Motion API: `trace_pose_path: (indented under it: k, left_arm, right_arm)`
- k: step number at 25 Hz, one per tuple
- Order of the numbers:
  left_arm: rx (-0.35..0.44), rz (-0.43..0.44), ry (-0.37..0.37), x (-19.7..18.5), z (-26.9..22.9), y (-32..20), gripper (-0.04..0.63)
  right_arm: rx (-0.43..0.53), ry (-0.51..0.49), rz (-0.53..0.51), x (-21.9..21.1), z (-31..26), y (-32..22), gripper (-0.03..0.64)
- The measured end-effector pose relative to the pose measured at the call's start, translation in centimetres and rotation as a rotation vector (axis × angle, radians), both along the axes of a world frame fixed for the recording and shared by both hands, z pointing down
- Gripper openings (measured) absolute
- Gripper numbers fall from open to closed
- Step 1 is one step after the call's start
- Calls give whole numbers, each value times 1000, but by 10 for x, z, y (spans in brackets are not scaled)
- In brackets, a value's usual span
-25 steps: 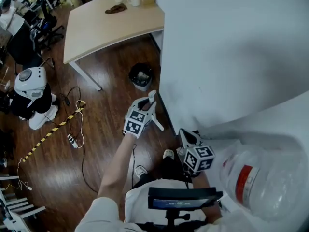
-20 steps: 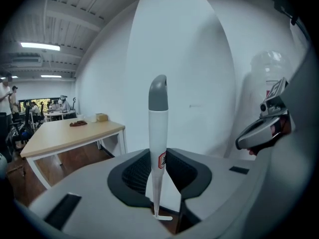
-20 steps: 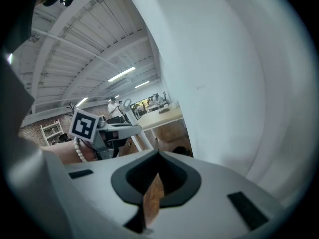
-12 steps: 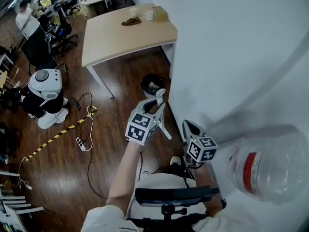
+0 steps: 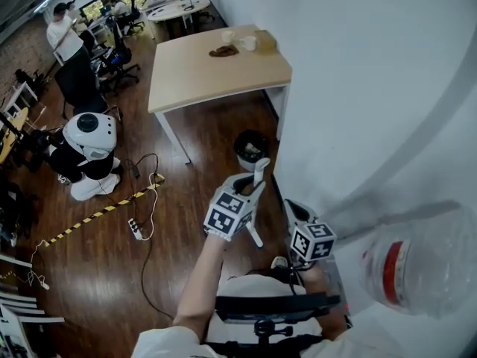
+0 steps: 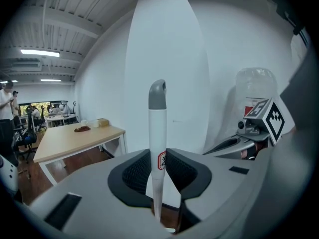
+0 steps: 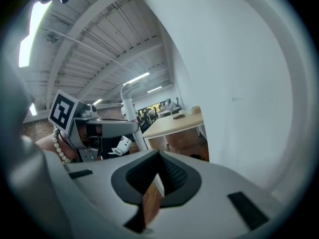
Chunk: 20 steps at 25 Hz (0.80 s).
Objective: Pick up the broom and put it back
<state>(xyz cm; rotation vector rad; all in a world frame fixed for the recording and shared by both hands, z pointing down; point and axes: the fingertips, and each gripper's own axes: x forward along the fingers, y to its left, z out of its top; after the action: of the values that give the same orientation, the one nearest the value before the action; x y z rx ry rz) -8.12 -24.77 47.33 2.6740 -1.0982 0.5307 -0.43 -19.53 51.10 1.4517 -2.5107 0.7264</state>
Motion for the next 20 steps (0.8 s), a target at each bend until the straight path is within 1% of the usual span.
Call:
trace_pose_path:
  k: [8, 11, 17, 20]
  left_arm:
    - [-2, -15, 18, -14, 3, 8, 97]
    - [-12, -24, 6, -20, 6, 8, 97]
    - [5, -25, 21, -24, 4, -5, 97]
    - [12, -20, 26, -19, 3, -13, 97]
  right_arm:
    - [5, 16, -35, -13, -4, -1, 15]
    - [10, 17, -43, -16, -6, -1, 15]
    - [13, 15, -41, -14, -3, -9, 15]
    - [13, 14, -33, -7, -1, -14, 15]
